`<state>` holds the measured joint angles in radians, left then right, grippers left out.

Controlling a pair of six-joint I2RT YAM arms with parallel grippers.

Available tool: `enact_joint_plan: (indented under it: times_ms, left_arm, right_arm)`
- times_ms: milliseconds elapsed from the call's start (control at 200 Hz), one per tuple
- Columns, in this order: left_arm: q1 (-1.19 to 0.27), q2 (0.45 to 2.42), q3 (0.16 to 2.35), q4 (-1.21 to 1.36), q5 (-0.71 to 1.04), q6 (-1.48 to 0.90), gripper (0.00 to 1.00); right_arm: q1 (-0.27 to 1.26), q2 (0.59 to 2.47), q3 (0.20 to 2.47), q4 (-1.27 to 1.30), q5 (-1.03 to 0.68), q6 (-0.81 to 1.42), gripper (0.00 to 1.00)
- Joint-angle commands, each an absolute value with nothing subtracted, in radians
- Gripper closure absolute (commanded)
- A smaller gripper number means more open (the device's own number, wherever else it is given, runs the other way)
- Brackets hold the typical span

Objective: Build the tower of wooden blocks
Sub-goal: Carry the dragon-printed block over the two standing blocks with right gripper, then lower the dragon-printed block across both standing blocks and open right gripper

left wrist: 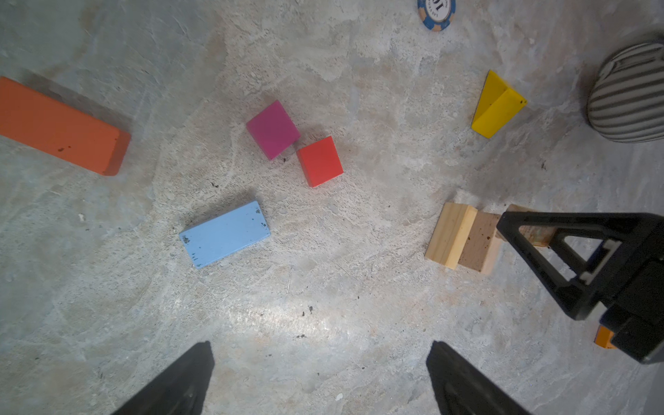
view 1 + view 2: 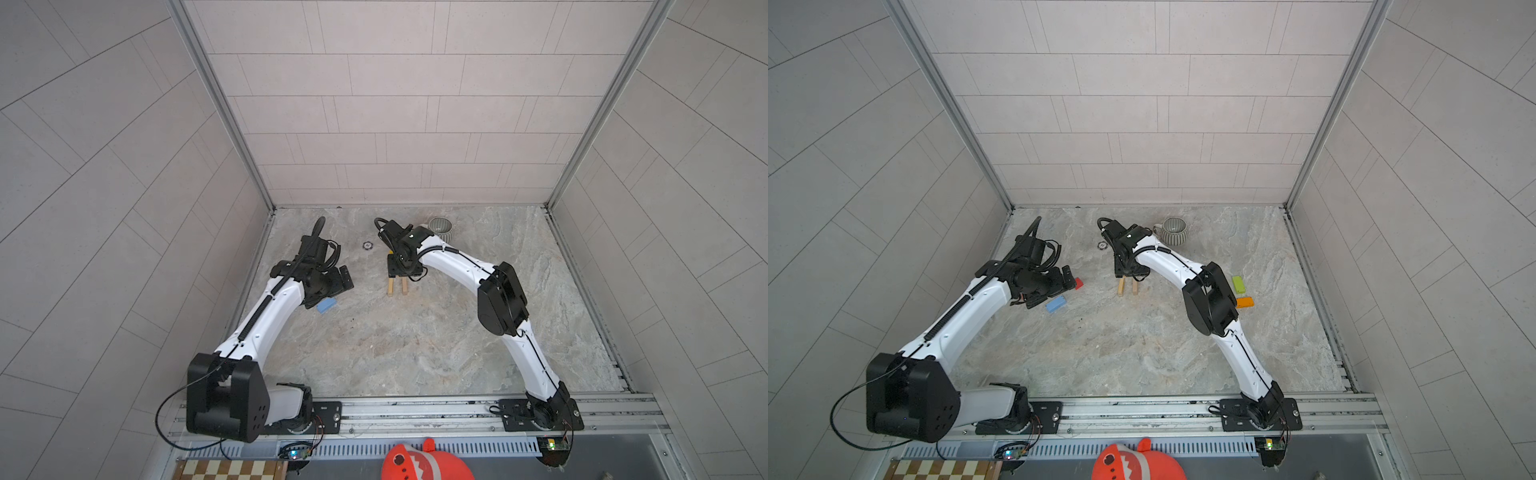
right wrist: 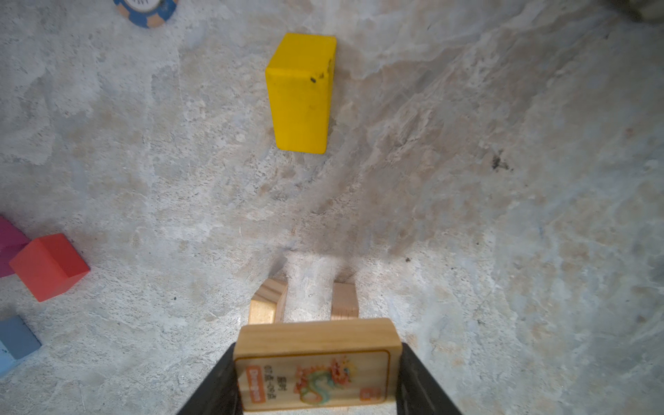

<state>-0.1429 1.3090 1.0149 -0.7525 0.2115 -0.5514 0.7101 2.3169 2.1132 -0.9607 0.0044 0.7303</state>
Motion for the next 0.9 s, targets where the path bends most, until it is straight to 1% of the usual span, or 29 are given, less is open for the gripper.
enact_joint_plan:
  times_ms: [0,896]
  left_arm:
    - [-0.137,1.292,1.005,-0.749,0.216,-0.558,0.00]
    - [-0.129,1.286,0.994,-0.742,0.229,-0.557,0.00]
  right_arm:
    - [0.719,2.348,2.129,-0.994,0.011,0.750,0.47]
    - [0.737,2.370,2.149,-0.992,-0.002,0.747,0.47]
